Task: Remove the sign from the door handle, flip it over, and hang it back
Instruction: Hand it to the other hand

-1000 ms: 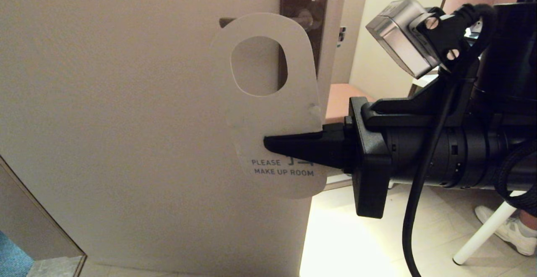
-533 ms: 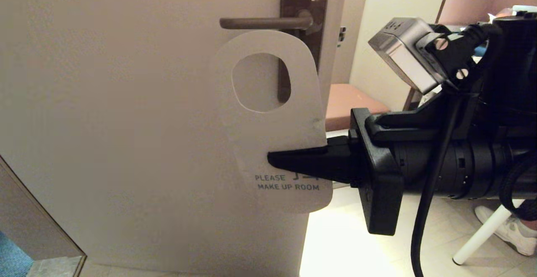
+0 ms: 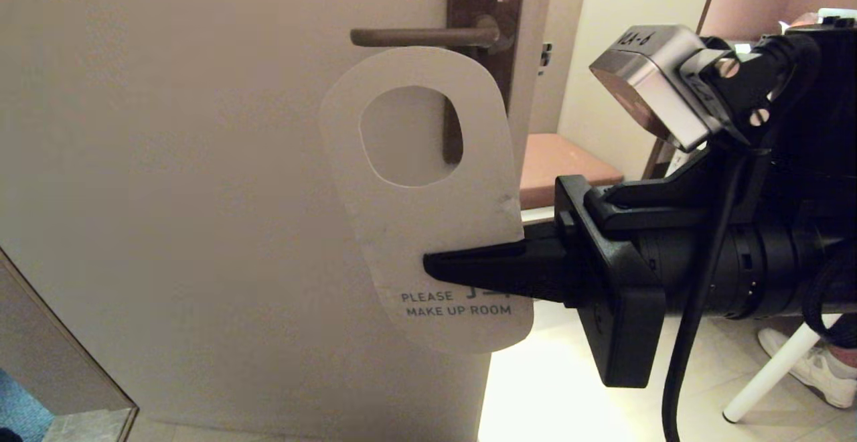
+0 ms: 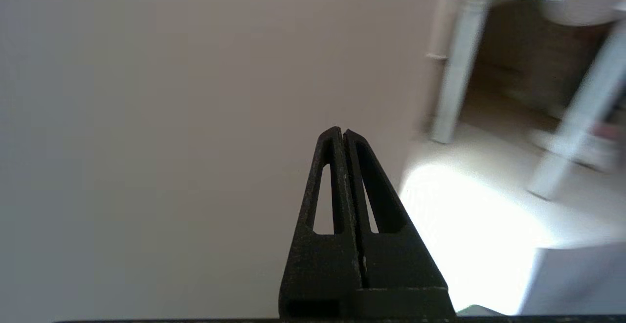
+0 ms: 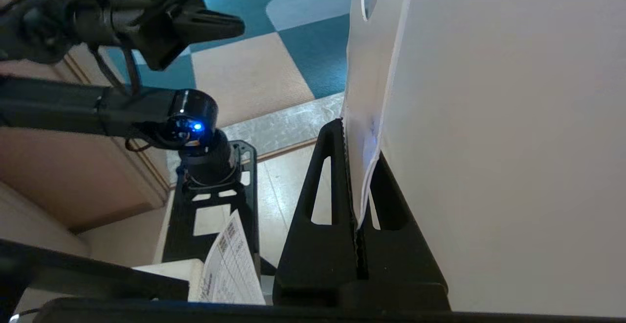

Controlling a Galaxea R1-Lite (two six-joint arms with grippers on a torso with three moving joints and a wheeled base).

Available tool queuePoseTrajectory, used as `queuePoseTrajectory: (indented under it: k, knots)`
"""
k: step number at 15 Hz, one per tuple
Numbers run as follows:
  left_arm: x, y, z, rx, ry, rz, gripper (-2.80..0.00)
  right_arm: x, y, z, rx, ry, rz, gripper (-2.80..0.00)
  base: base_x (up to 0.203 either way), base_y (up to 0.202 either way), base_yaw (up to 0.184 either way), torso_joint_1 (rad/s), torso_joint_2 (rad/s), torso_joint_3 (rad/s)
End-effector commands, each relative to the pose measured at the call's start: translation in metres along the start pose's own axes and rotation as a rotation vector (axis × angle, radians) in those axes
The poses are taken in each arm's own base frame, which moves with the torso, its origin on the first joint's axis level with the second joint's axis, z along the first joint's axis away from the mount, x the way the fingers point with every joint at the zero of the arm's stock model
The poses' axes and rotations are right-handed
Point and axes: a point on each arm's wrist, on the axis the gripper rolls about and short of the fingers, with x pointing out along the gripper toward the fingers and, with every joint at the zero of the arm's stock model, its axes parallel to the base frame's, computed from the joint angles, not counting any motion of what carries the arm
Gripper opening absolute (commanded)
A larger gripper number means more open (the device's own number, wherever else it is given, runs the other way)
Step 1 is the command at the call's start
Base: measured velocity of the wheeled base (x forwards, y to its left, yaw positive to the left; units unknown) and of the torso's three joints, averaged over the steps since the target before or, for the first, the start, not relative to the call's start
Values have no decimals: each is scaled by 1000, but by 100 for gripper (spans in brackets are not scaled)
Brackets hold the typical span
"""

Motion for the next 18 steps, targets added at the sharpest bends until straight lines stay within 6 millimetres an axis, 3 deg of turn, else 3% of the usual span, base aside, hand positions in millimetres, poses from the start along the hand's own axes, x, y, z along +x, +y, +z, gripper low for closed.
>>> queuePoseTrajectory:
  k: [1, 8, 12, 17, 18]
  knots:
    - [14, 4, 7, -28, 61, -73, -280, 1, -2, 0, 0, -2, 1, -280, 0, 0, 0, 0, 0, 0]
    - [53, 12, 30, -63, 67, -292, -280, 5, -5, 2, -1, -4, 12, -280, 0, 0, 0, 0, 0, 0]
    - [72, 10, 44, -119, 50, -417, -280, 15, -11, 5, -3, -6, 48, -280, 0, 0, 0, 0, 0, 0]
    - [93, 6, 48, -165, 63, -503, -280, 34, -23, 6, -6, -13, 69, -280, 0, 0, 0, 0, 0, 0]
    - [97, 6, 48, -175, 63, -504, 0, 37, -25, 5, -8, -17, 80, -280, 0, 0, 0, 0, 0, 0]
